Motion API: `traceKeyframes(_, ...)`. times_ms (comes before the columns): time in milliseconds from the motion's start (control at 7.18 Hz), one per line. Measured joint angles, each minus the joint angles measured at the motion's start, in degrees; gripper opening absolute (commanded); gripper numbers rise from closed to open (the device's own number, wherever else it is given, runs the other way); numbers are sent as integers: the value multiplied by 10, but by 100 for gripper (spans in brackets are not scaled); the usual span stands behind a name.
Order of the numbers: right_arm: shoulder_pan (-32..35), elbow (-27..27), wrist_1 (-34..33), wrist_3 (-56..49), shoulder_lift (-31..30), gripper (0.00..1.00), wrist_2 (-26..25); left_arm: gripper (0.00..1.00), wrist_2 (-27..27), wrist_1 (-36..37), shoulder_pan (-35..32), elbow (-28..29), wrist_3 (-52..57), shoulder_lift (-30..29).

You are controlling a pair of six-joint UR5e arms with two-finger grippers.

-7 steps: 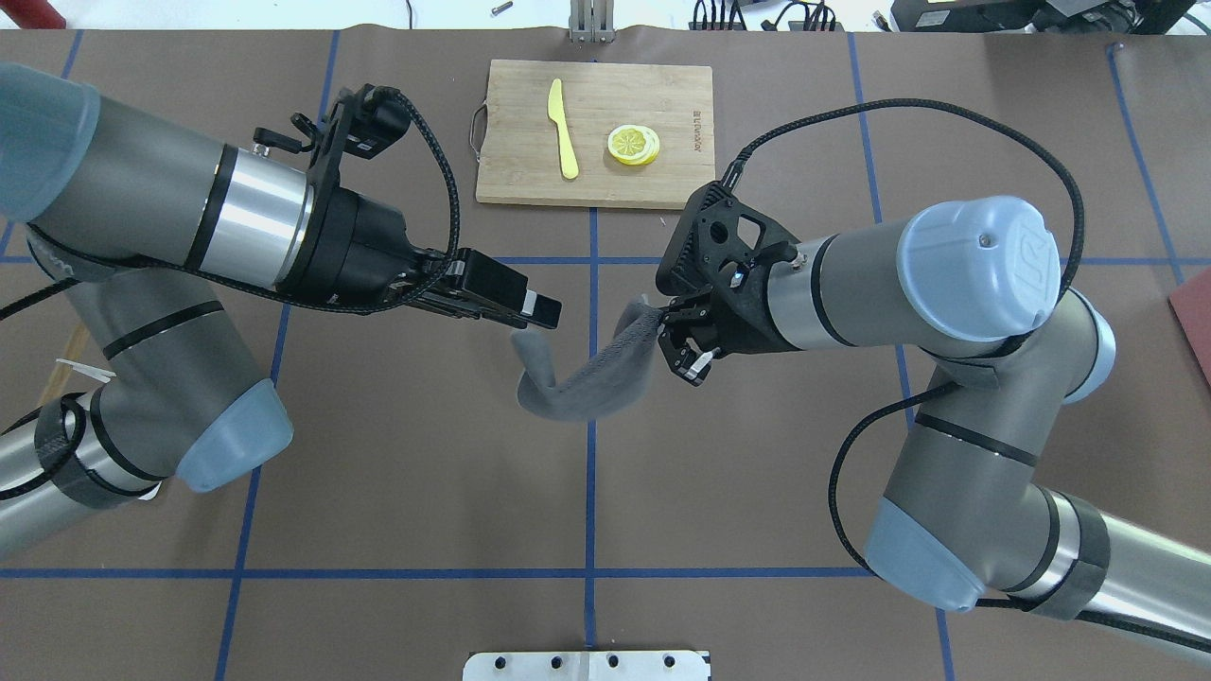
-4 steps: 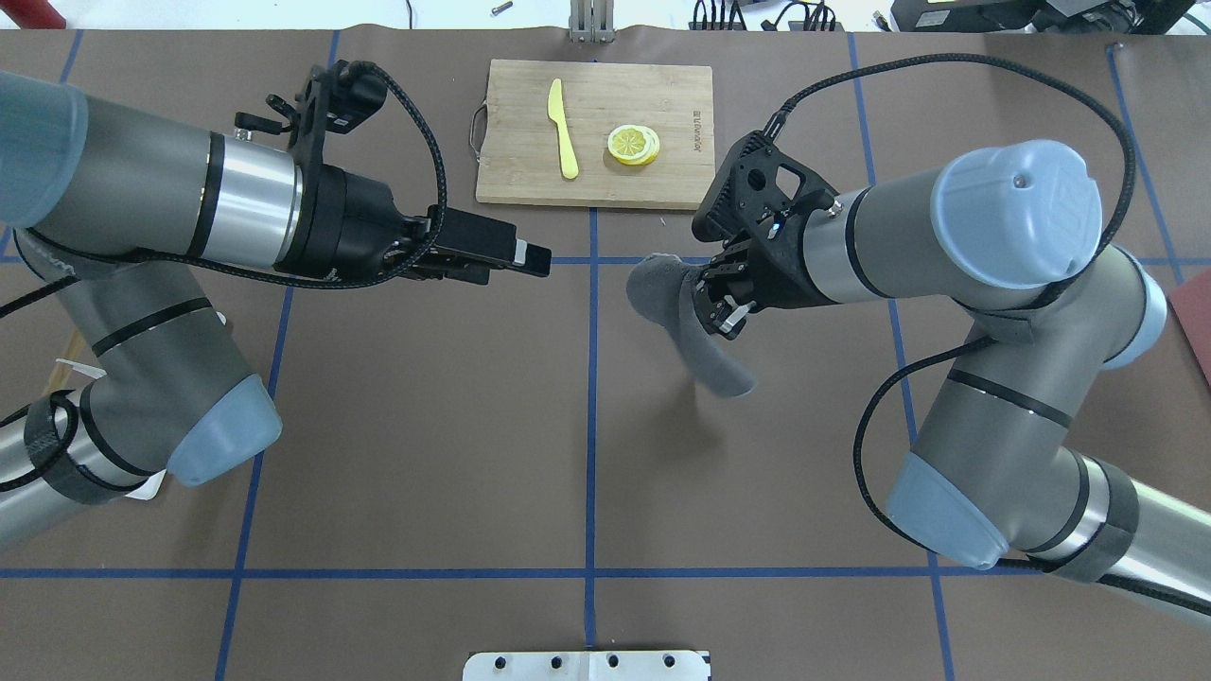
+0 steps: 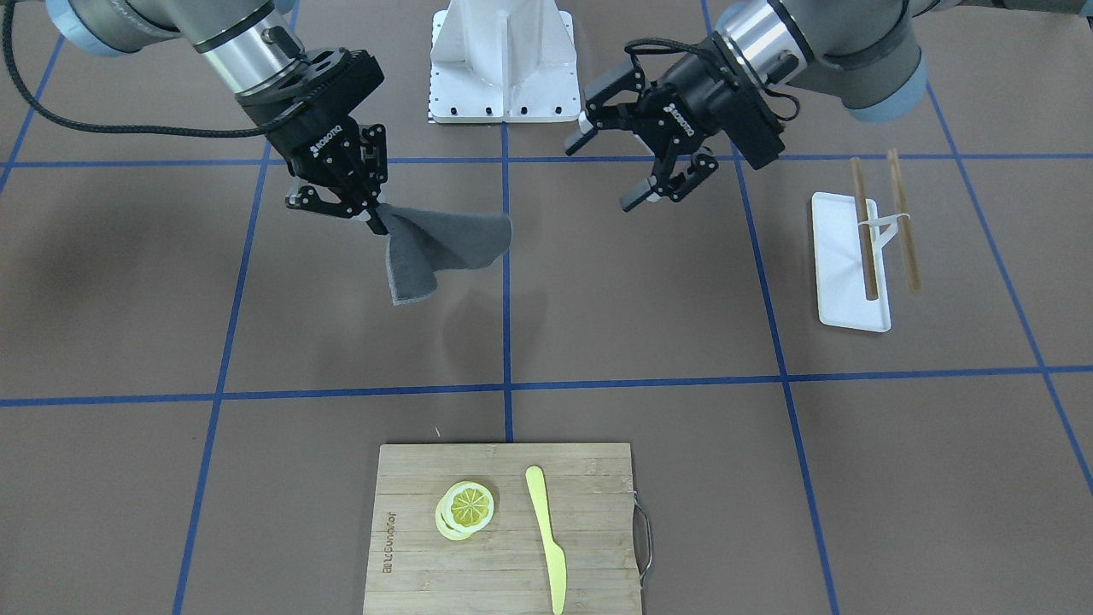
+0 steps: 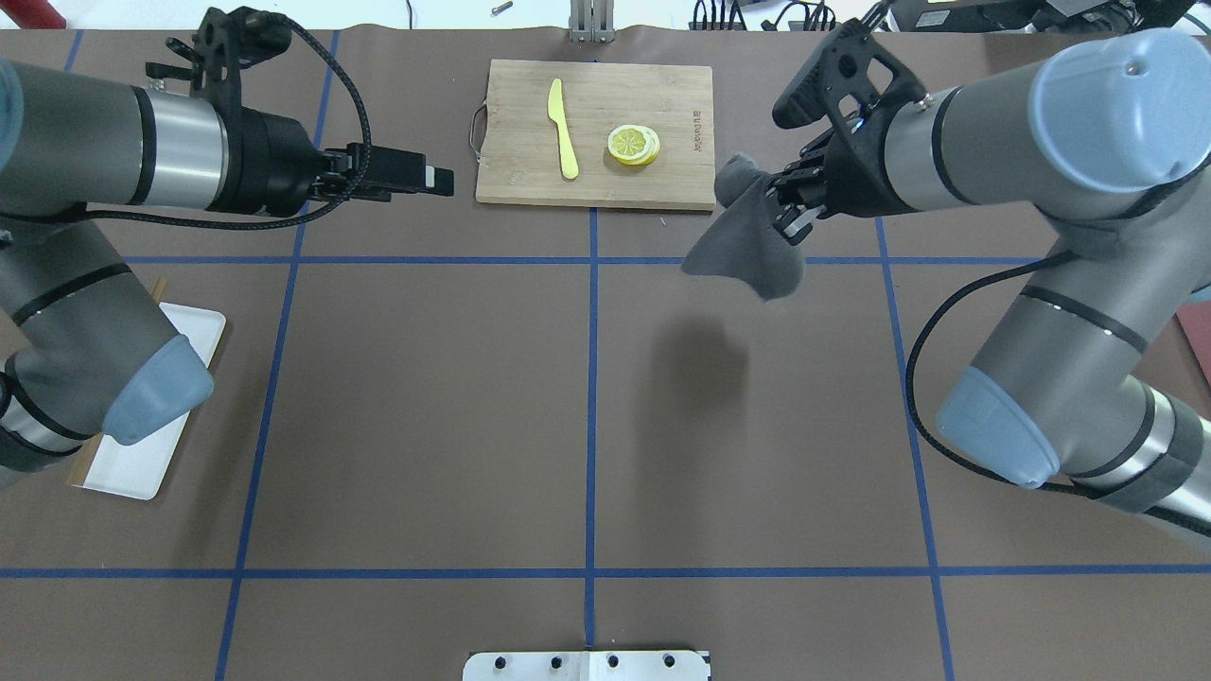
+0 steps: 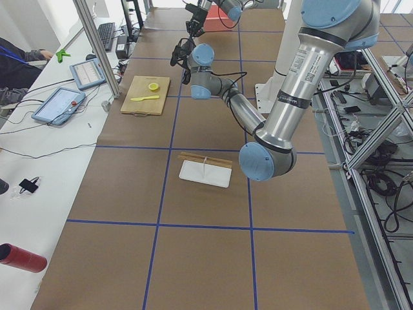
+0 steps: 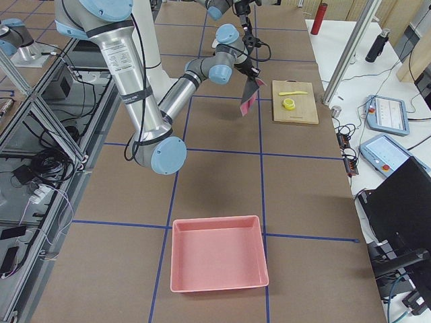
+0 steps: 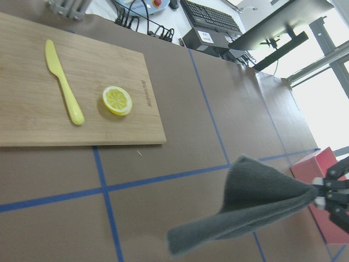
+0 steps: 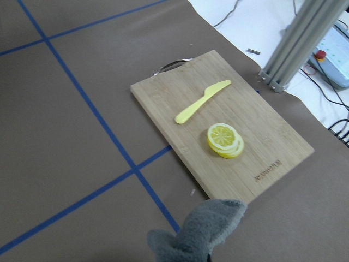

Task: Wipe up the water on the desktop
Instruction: 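Carry the cloth with the right gripper toward the pink bin while the left arm retracts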

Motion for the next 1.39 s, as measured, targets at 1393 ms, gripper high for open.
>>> traceKeyframes(1393, 145, 63, -212, -2, -124, 0, 22, 99, -107, 484, -368, 85, 769, 178)
